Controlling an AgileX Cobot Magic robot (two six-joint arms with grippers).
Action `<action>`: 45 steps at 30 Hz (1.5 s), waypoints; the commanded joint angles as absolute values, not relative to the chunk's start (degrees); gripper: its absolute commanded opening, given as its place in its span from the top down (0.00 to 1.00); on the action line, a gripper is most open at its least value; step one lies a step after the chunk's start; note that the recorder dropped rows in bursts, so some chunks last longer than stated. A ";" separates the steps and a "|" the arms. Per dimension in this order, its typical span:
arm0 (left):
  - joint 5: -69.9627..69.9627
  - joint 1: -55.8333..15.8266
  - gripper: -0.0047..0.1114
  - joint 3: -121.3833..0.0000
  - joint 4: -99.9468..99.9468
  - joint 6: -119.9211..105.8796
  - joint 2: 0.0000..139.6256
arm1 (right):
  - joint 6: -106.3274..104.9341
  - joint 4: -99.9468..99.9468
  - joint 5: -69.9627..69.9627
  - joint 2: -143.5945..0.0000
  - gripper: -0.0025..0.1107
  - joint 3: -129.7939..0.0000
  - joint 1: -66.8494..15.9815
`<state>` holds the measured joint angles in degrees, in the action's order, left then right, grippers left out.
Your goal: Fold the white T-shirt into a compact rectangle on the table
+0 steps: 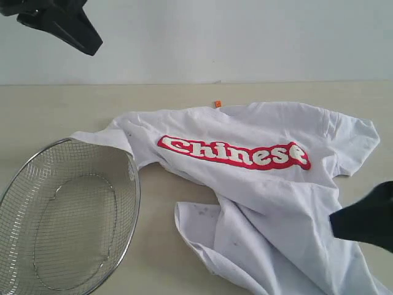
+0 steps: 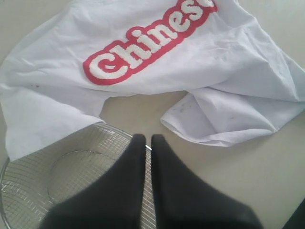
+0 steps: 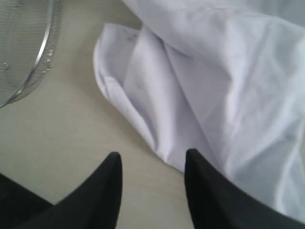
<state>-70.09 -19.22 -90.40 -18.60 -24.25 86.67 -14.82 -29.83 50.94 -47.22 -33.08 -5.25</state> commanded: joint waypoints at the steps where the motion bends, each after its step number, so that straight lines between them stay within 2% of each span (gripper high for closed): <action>1: -69.96 -19.31 0.92 -90.25 -15.43 -23.37 84.44 | -27.59 -39.14 43.93 -59.35 0.53 -33.40 -10.81; 2: -69.96 -19.31 0.92 -90.11 -14.71 -23.27 84.15 | -29.18 -40.34 42.51 -61.80 0.53 -33.45 -12.25; 6: -69.96 -18.39 0.92 -82.95 -10.56 -22.62 81.46 | -35.53 -44.42 30.44 -75.95 0.53 -37.51 -27.94; 10: -69.96 -17.07 0.92 -76.44 -10.68 -22.62 80.04 | -36.64 -43.90 31.65 -89.59 0.53 -48.74 -33.19; 20: -69.96 -17.07 0.92 -73.94 -11.49 -22.62 78.51 | -32.42 -38.23 33.99 -106.68 0.53 -64.36 -33.16; 25: -69.96 -17.07 0.92 -73.94 -11.49 -22.62 78.42 | -26.17 -31.03 31.36 -108.96 0.53 -64.70 -33.16; 37: -69.96 -17.07 0.92 -73.94 -11.72 -22.62 78.42 | -24.94 -30.02 30.04 -113.72 0.53 -64.70 -33.16; 39: -69.96 -17.07 0.92 -73.94 -12.10 -22.62 78.42 | -24.53 -30.02 29.92 -113.72 0.59 -64.70 -33.16; 45: -69.96 -17.07 0.92 -73.94 -12.10 -22.62 78.42 | -24.41 -30.02 30.66 -113.72 0.98 -64.70 -33.16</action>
<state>-69.99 -17.23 -74.21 -11.53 -23.23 78.77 -24.78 -30.22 30.08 -113.63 -64.48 -33.12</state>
